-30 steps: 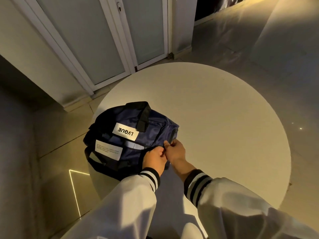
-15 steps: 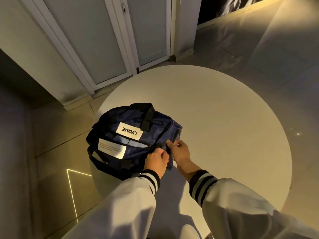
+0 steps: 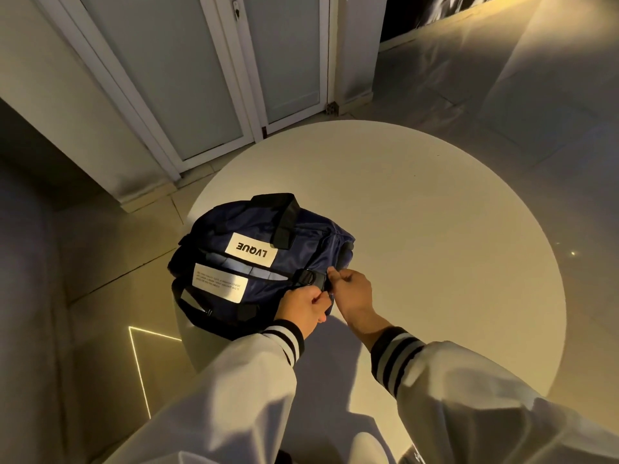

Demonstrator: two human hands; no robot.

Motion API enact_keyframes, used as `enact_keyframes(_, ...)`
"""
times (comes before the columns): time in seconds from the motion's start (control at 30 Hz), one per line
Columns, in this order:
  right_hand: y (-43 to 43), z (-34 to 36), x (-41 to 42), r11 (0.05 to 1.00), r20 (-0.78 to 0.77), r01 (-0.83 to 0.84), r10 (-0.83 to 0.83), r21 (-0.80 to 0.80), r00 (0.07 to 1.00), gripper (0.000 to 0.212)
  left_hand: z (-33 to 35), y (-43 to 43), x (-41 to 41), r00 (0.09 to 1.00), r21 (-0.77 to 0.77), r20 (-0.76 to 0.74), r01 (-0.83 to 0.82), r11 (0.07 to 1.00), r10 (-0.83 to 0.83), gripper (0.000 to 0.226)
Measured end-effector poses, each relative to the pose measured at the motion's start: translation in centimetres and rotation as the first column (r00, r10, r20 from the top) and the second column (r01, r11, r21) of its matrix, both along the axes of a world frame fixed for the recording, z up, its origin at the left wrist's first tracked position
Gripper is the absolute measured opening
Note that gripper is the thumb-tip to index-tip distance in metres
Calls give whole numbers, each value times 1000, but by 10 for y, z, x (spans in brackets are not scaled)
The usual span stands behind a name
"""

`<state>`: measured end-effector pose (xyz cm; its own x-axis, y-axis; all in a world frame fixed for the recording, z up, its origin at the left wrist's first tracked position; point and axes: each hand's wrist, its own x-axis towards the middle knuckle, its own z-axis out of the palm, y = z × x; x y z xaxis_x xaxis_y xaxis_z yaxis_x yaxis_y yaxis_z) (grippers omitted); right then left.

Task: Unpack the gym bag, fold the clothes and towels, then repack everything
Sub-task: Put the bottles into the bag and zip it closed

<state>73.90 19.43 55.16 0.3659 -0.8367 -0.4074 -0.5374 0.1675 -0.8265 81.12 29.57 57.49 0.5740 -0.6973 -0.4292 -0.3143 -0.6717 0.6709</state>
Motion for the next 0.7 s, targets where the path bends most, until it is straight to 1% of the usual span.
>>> enact_keyframes(0.13,-1,-4,-2,1000,-2,-27,27,-16,1000,53,-4,7,7,999,-19,-50,7,1000,-8,37)
enact_keyframes(0.2,-3,-4,-5,999,22,-45,45,22,999,53,-4,6,9,998,-31,-63,3,1000,-5,37)
enact_keyframes(0.3,-1,-3,-15,977,149,-64,34,202,988,48,-3,1,7,993,-60,-121,-4,998,-3,33)
enact_keyframes(0.37,6,-3,-27,937,241,-149,73,315,968,46,-1,-3,3,992,-73,-122,1,997,-10,34)
enact_keyframes(0.43,12,-5,-35,898,293,-203,88,391,952,48,-1,-5,3,996,-70,-58,65,995,-69,35)
enact_keyframes(0.47,13,-8,-36,888,303,-195,67,416,951,44,-1,-5,4,993,-48,-36,107,993,-109,34)
enact_keyframes(0.53,11,-9,-35,886,320,-145,-5,441,947,28,-5,-2,7,984,-2,-23,174,985,-174,32)
enact_keyframes(0.57,10,-9,-34,889,320,-119,-32,442,947,22,-7,0,9,982,9,10,188,982,-188,31)
enact_keyframes(0.63,9,-8,-30,905,304,-78,-58,418,951,18,-8,6,10,978,-23,148,149,989,-144,29)
enact_keyframes(0.7,10,-8,-28,926,273,-40,-70,376,959,21,-2,7,9,949,-123,313,78,989,-36,23)
